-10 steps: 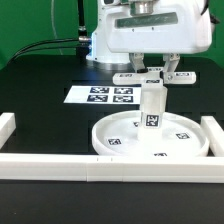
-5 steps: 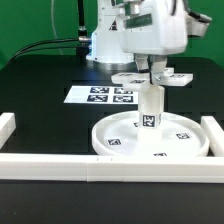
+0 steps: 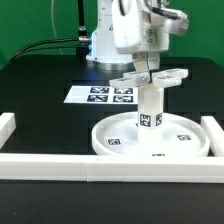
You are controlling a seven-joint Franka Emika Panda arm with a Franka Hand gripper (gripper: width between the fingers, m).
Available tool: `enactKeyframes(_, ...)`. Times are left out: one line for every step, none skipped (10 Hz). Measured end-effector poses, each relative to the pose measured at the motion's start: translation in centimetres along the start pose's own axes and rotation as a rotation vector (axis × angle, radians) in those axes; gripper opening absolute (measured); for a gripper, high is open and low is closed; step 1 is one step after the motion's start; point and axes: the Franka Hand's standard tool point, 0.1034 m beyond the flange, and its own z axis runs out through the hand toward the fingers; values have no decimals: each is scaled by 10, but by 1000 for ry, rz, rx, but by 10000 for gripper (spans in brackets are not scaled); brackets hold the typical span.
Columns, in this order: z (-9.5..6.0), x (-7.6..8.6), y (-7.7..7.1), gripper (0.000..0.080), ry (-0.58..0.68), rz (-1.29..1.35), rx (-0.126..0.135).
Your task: Assemble round table
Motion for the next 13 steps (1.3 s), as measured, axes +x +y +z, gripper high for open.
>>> enactKeyframes(0, 0, -1, 448, 0, 51, 1)
enactKeyframes(0, 0, 0, 475, 0, 62, 1)
enactKeyframes(1, 0, 1, 590, 0, 61, -2)
enactKeyframes(1, 0, 0, 590, 0, 54, -2)
enactKeyframes(-6, -4, -2, 639, -14, 30, -7)
enactKeyframes(-20, -11, -5, 646, -38, 27, -5)
enactKeyframes(-28, -15, -8, 646, -49, 20, 4)
enactKeyframes(-26, -14, -7, 646, -46, 9, 3)
enactKeyframes(-25, -13, -6, 649, -44, -14, 1)
enactKeyframes(-25, -13, -6, 649, -44, -26, 1)
enactKeyframes(-24, -14, -6, 649, -40, -112, -2)
enactKeyframes(-24, -18, -6, 649, -32, -258, -14)
enactKeyframes(-24, -21, -8, 649, -22, -450, -15)
